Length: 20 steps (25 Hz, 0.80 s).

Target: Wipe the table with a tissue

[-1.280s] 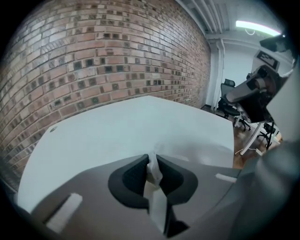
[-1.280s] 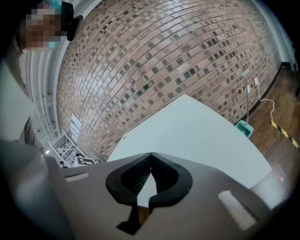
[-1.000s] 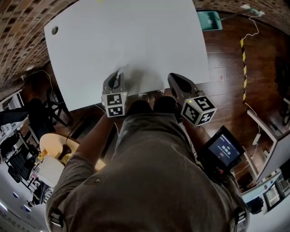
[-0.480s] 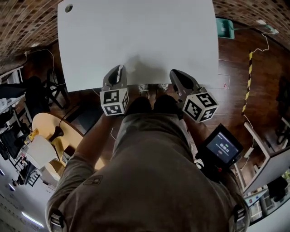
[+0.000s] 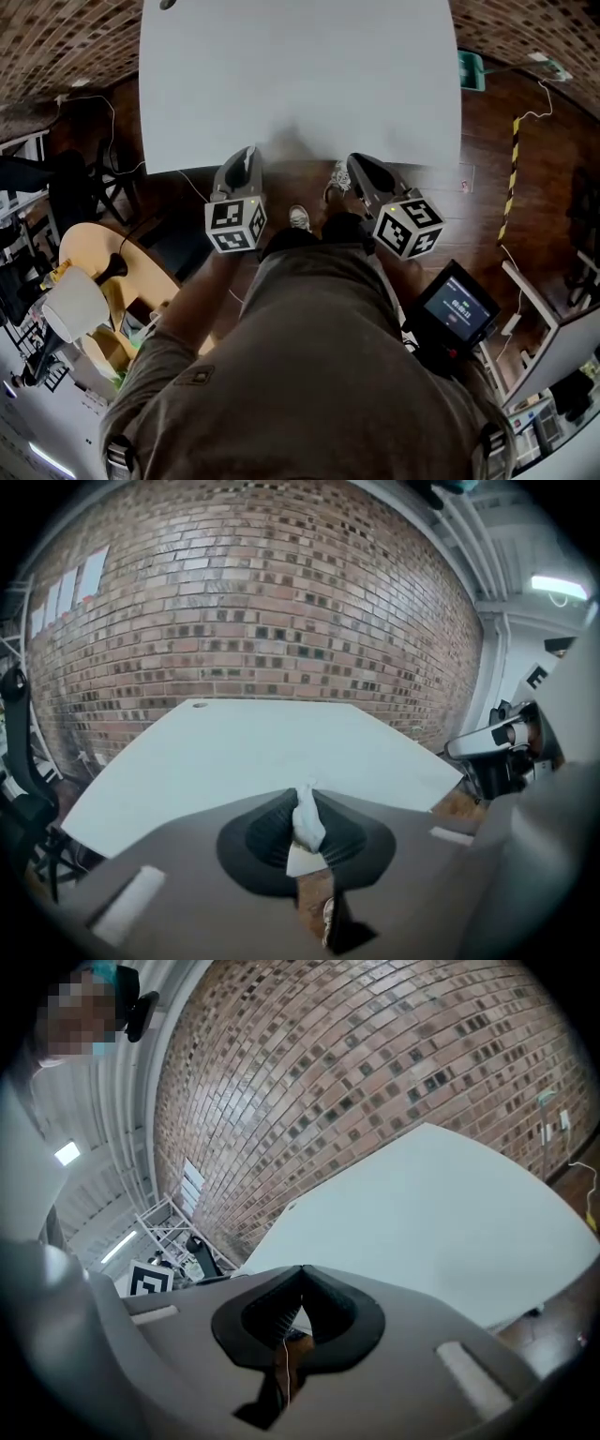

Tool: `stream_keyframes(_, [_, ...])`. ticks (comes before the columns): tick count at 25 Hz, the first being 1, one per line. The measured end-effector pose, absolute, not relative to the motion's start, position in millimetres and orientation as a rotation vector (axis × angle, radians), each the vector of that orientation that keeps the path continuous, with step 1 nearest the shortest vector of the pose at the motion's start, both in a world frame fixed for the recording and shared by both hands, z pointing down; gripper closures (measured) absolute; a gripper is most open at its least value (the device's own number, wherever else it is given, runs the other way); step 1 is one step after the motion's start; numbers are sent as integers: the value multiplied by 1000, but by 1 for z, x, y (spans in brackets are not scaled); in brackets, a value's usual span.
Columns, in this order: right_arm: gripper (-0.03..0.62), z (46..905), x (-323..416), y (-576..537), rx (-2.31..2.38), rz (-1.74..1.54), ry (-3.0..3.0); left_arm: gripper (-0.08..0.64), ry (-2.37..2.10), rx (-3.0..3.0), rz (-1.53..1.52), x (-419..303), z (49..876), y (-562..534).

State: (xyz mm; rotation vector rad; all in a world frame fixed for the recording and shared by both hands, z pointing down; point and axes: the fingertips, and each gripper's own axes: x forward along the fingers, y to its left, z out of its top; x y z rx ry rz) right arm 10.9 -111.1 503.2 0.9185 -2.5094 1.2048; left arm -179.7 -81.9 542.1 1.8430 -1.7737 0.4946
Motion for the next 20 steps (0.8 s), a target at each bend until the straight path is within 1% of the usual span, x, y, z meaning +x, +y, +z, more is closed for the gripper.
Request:
stream_keyframes(13, [580, 463, -32, -11, 946, 1071, -2593, 532, -1763, 1917, 256, -195, 491, 2])
stream_keyframes(20, [580, 446, -40, 32, 981, 1002, -2620, 532, -1696, 1982, 145, -180, 459, 42])
